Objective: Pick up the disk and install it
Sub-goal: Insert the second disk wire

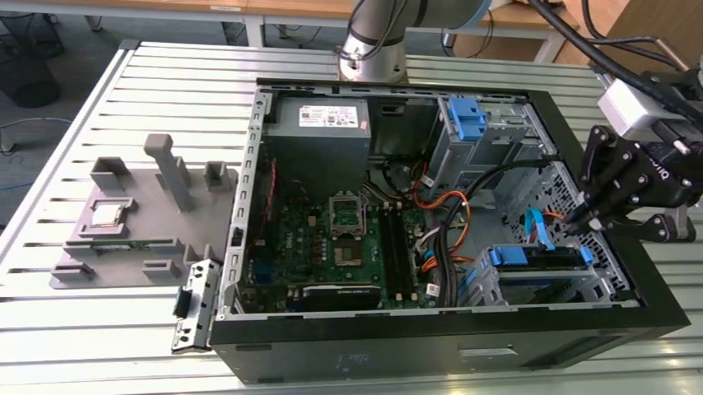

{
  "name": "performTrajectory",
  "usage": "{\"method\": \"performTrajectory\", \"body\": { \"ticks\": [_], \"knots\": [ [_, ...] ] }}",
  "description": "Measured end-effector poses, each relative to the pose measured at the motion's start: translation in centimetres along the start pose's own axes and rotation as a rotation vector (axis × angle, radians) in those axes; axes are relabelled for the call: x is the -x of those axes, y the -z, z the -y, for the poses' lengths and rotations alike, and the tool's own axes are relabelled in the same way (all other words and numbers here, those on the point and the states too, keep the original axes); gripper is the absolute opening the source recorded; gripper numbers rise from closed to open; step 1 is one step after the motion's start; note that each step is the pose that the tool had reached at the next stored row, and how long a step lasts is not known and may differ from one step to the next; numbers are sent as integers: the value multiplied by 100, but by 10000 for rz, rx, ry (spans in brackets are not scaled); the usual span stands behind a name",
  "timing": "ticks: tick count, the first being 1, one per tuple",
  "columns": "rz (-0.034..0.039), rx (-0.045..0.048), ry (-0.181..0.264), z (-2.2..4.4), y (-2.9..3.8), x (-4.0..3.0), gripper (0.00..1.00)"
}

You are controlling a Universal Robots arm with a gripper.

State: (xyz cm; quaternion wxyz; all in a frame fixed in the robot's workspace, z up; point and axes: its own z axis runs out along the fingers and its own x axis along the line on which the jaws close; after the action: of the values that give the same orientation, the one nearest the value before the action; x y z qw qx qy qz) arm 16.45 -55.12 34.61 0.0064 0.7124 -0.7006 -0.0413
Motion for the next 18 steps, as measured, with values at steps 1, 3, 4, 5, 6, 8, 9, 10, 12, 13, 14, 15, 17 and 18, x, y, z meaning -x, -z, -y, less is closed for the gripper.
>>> {"method": "performTrajectory", "body": {
  "ticks": [1,3,4,5,6,8,9,10,12,13,14,15,17,18],
  "knots": [
    [3,-38,2,-20,-2,-7,16],
    [5,-115,7,-48,-6,-28,16],
    [4,-153,9,-59,-7,-41,16],
    [2,-186,10,-65,-7,-55,16],
    [2,-215,11,-70,-7,-69,16],
    [1,-260,14,-76,-6,-93,16],
    [1,-278,15,-78,-7,-100,16],
    [2,-288,15,-81,-9,-103,16],
    [0,-296,15,-91,-12,-107,16],
    [0,-300,16,-98,-13,-109,16],
    [0,-301,15,-102,-14,-110,16],
    [1,-302,16,-102,-15,-110,16],
    [2,-302,17,-102,-16,-116,16],
    [2,-302,17,-103,-15,-120,16]
  ]
}}
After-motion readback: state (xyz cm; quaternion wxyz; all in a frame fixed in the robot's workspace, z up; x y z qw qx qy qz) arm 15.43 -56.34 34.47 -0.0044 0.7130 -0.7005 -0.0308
